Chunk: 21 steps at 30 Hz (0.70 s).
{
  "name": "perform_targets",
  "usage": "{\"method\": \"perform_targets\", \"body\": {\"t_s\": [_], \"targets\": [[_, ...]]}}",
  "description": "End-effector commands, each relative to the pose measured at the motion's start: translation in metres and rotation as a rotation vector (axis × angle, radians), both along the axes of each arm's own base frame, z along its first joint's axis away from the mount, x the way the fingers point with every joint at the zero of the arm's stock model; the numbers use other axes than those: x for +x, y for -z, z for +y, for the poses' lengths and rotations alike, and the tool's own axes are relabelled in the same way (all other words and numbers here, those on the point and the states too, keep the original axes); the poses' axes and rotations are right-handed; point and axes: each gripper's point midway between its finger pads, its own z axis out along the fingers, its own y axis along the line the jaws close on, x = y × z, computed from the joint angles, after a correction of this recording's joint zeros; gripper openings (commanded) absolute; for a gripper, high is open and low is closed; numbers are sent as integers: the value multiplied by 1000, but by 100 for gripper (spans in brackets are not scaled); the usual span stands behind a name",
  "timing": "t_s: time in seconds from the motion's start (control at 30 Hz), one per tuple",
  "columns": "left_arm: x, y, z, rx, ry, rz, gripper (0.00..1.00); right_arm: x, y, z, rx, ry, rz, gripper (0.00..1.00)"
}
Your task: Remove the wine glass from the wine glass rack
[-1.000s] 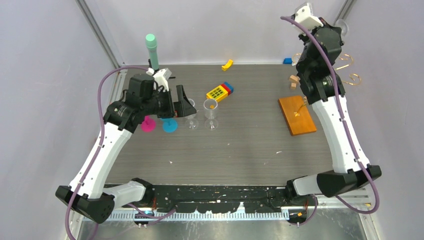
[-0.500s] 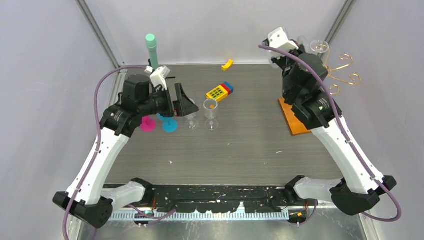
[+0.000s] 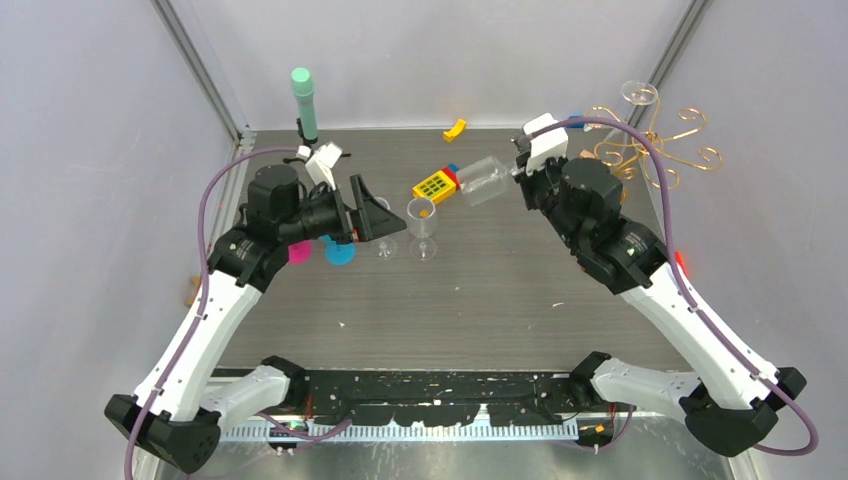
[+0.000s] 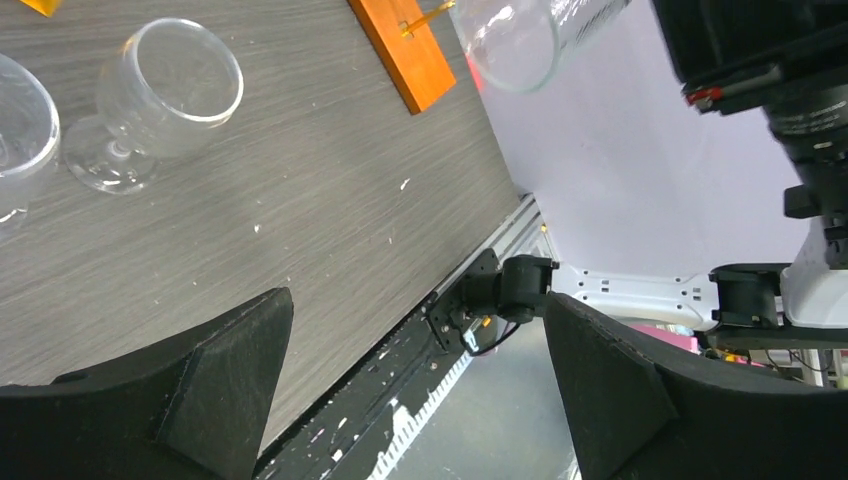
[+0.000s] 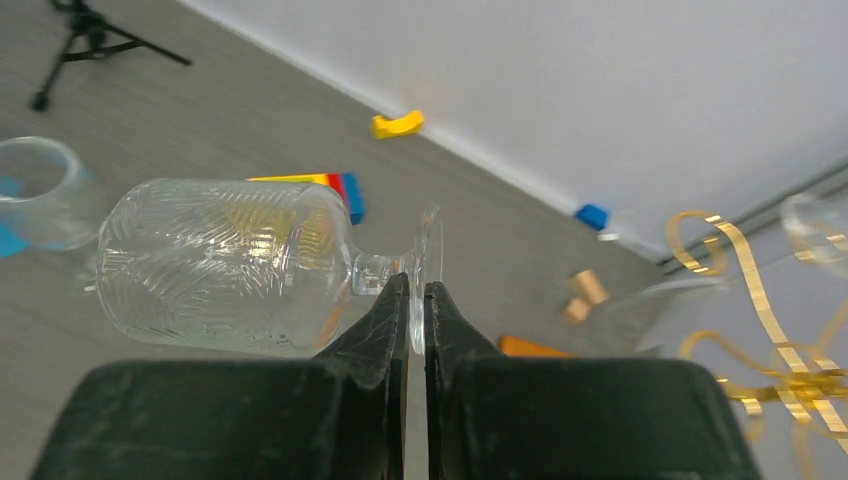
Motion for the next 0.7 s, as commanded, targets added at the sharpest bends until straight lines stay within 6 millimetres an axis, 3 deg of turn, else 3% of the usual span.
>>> {"method": "perform_targets", "body": {"t_s": [0.0,0.17,0.33,0.5,0.67], "targets": [[-6,-19,-7,-100,33,-40,100,-19,-16,37,389,-147,17,0],[-8,-16,-17,-202,45,16,100,-26,22,53,509,-165,152,0],[-14,-13,-39,-285,87,55,99,-31,53,56,568,-147,237,0],[-2,4,-53,-283,41,142,93,-35,62,62,635,-162,266,0],[7,9,-69,-296,49,195,83,-38,79,69,655,-181,310,0]]}}
